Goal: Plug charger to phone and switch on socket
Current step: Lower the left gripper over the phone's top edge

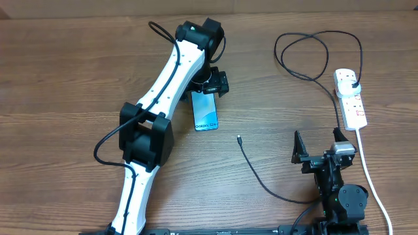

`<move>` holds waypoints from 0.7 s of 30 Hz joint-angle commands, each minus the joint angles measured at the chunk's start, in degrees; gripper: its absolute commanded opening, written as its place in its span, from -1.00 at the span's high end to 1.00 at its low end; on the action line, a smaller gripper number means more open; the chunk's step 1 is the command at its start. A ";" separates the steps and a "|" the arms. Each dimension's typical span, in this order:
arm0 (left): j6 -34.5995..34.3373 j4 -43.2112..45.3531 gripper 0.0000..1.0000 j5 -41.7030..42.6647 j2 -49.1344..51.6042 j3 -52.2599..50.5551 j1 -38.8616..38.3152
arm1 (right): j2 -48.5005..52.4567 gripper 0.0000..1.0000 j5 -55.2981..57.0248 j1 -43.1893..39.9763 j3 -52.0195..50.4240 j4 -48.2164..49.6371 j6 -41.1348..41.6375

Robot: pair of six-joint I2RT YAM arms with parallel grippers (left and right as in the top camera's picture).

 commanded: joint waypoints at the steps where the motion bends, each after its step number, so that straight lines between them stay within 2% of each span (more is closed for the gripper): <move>1: 2.78 0.87 -0.99 -1.51 1.53 0.96 -0.31 | -0.35 -1.00 0.31 -0.02 -0.57 0.31 -0.07; 9: 2.71 6.71 -1.00 -2.49 2.05 0.96 -0.24 | -0.35 -1.00 0.31 -0.02 -0.57 0.31 -0.07; 21: 6.47 3.39 -0.99 2.21 0.13 1.07 1.11 | -0.35 -1.00 0.31 -0.02 -0.57 0.31 -0.07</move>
